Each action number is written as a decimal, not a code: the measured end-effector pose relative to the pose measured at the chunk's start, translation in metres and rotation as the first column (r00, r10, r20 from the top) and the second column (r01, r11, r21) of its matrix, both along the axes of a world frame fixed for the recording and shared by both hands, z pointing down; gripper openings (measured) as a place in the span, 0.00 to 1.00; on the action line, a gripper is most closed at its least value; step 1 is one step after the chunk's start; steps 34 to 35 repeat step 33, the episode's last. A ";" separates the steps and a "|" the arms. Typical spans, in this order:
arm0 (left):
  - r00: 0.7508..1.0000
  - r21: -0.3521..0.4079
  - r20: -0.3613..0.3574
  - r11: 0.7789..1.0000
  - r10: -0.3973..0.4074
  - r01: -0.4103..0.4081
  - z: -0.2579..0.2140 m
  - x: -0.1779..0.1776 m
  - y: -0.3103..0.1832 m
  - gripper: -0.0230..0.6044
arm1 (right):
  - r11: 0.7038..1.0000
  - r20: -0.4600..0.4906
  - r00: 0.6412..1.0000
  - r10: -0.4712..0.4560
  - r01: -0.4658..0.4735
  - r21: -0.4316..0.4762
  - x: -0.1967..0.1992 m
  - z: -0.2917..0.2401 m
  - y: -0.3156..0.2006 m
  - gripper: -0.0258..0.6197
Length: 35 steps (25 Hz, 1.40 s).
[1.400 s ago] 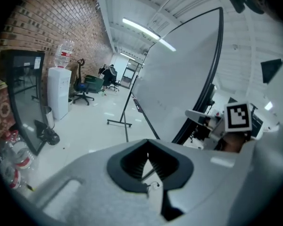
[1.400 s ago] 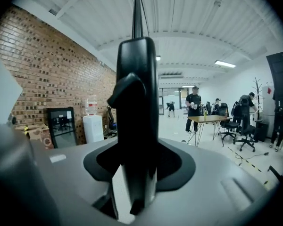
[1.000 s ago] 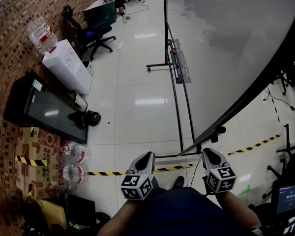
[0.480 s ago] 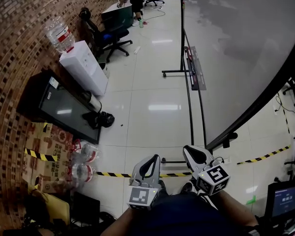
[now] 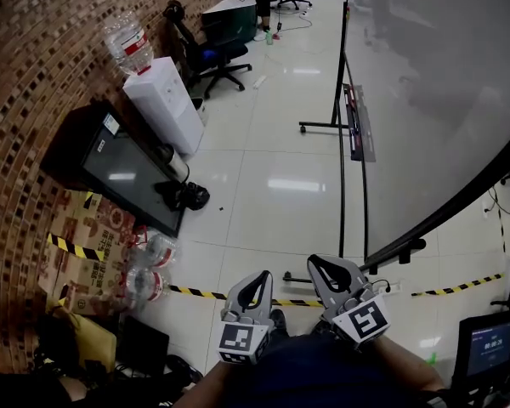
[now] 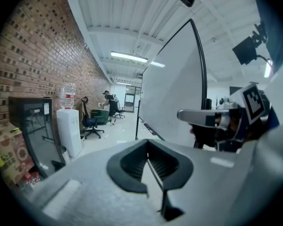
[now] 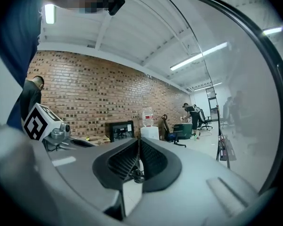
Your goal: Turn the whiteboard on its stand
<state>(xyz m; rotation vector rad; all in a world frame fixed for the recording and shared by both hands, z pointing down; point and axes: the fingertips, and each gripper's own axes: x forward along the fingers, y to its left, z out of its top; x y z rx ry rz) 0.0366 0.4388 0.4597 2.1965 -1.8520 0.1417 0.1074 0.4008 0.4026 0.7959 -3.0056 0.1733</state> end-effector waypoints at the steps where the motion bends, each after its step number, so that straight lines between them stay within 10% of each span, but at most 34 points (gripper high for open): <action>1: 1.000 -0.008 -0.006 1.000 0.000 0.000 0.001 0.000 0.001 0.05 | 1.000 -0.003 1.000 -0.004 0.004 0.000 -0.002 0.001 0.002 0.07; 35: 0.999 -0.025 0.000 0.999 0.047 -0.047 0.014 0.014 -0.007 0.05 | 1.000 -0.015 1.000 -0.008 0.008 0.011 0.011 0.003 0.006 0.07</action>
